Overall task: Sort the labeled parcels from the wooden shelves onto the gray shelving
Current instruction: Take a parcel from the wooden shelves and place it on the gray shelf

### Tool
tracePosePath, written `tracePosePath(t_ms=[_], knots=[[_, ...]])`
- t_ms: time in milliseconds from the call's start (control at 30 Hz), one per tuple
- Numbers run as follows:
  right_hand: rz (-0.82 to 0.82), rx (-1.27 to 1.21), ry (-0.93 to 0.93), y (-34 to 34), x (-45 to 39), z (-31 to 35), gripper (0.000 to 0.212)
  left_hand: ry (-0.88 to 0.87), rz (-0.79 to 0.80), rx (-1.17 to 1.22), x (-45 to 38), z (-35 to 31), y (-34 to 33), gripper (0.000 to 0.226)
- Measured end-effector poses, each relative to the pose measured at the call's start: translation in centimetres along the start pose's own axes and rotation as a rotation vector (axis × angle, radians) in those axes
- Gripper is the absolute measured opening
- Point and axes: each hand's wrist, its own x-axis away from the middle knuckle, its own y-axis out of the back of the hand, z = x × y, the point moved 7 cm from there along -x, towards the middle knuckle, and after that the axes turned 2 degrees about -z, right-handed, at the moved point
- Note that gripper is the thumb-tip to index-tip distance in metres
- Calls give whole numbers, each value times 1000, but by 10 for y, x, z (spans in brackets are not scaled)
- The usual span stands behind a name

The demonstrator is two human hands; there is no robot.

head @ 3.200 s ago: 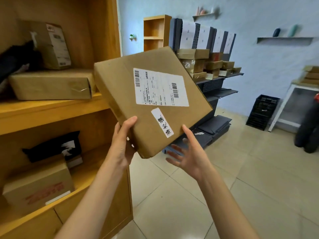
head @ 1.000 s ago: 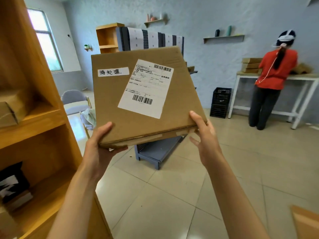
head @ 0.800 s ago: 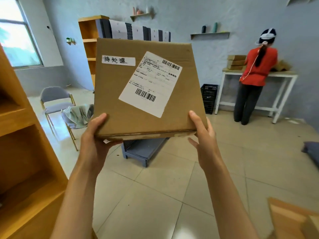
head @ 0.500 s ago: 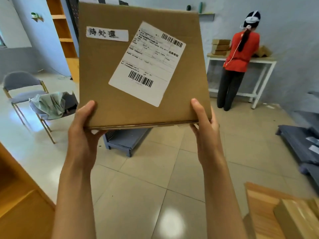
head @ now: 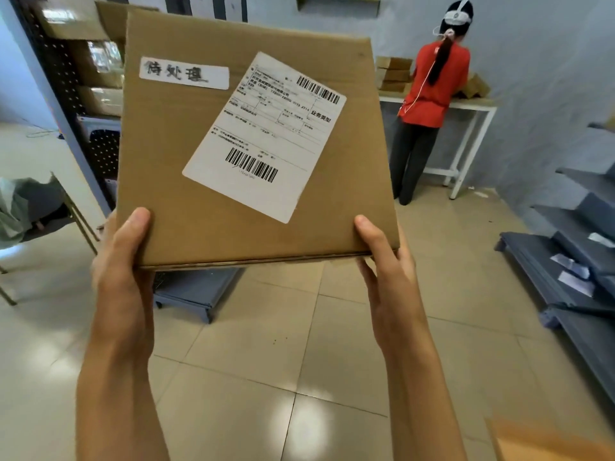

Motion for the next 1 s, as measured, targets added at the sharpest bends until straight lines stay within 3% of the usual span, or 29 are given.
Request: tracePosePath(t_ms=[433, 667, 833, 1000], knots=[[-138, 19, -5, -3, -229, -45, 40, 69, 172, -6, -200, 120, -124, 17], [-124, -31, -49, 12, -366, -88, 56, 59, 145, -83, -283, 192, -193, 24], [-55, -64, -43, 10, -485, -89, 41, 16, 36, -94, -358, 219, -255, 16], [-6, -116, -37, 11, -594, -96, 44, -46, -24, -105, -420, 251, -312, 17]])
